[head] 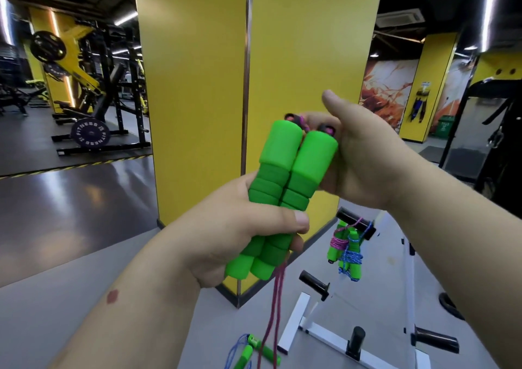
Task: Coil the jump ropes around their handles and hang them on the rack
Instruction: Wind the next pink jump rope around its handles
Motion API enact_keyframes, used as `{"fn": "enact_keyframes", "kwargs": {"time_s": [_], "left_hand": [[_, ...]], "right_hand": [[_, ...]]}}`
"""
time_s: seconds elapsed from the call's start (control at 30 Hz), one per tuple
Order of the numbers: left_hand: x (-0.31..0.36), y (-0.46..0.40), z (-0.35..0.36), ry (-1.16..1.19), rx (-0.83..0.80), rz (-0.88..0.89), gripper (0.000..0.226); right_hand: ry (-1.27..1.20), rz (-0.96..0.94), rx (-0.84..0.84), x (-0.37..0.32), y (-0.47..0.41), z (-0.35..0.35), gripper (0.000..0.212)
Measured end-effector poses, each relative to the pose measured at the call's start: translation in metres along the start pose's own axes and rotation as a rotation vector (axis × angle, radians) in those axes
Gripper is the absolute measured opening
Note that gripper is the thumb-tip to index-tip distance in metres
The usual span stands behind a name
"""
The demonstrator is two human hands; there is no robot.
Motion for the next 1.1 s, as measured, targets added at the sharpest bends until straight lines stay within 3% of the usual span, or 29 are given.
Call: {"fn": "enact_keyframes", "kwargs": {"time_s": [0.1,0.17,0.2,0.27,0.33,0.43,0.57,0.7,0.77,0.87,1.0,1.1], "left_hand": [[0.013,0.000,-0.011,0.227,0.046,-0.061,0.024],[0.016,-0.007,-0.036,0.254,0.228,-0.067,0.029],[0.016,-0.010,-0.051,0.159,0.334,-0.039,0.027],[0.023,-0.017,-0.073,-0.381,0.503,0.099,0.023],[0.025,-0.023,-0.064,-0.940,0.478,0.203,0.021],[0.013,-0.022,-0.036,-1.252,0.306,0.209,0.025],[0.009,-0.014,-0.014,-1.361,0.128,0.237,0.028],[0.004,-0.005,-0.003,-1.089,-0.056,0.246,0.027],[0.002,0.002,0.002,-0.838,-0.144,0.220,0.031],[-0.007,-0.001,-0.015,-0.635,-0.072,0.134,0.033],[-0.027,-0.008,-0.043,-0.575,0.130,0.015,0.038],[-0.032,-0.010,-0.048,-0.794,0.213,0.020,0.038]], "right_hand": [[-0.065,0.145,-0.085,0.032,0.003,-0.001,0.046],[0.277,0.077,0.006,0.050,0.005,-0.014,0.036],[0.611,-0.035,0.041,0.051,0.010,-0.014,0.033],[1.263,-0.303,0.008,0.042,0.022,0.004,0.029],[1.514,-0.518,-0.059,0.024,0.036,0.031,0.032],[1.421,-0.571,-0.029,-0.014,0.039,0.036,0.027],[0.928,-0.484,0.040,-0.032,0.022,0.010,0.020],[0.345,-0.108,-0.001,0.022,0.006,-0.021,0.015],[0.216,0.129,0.044,0.064,0.006,-0.036,0.017],[0.325,0.185,-0.031,0.103,0.018,-0.032,0.026],[0.748,0.085,-0.025,0.108,0.037,-0.024,0.031],[1.259,-0.071,-0.144,0.093,0.052,-0.007,0.027]]}}
Point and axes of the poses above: each hand's wrist, its own y-axis away from the middle knuckle, its own z-axis out of the palm, x = y × z, the point moved 10 cm from there along -y, towards the middle knuckle, and after that the axes turned 14 degrees about x, right-handed, at the moved point
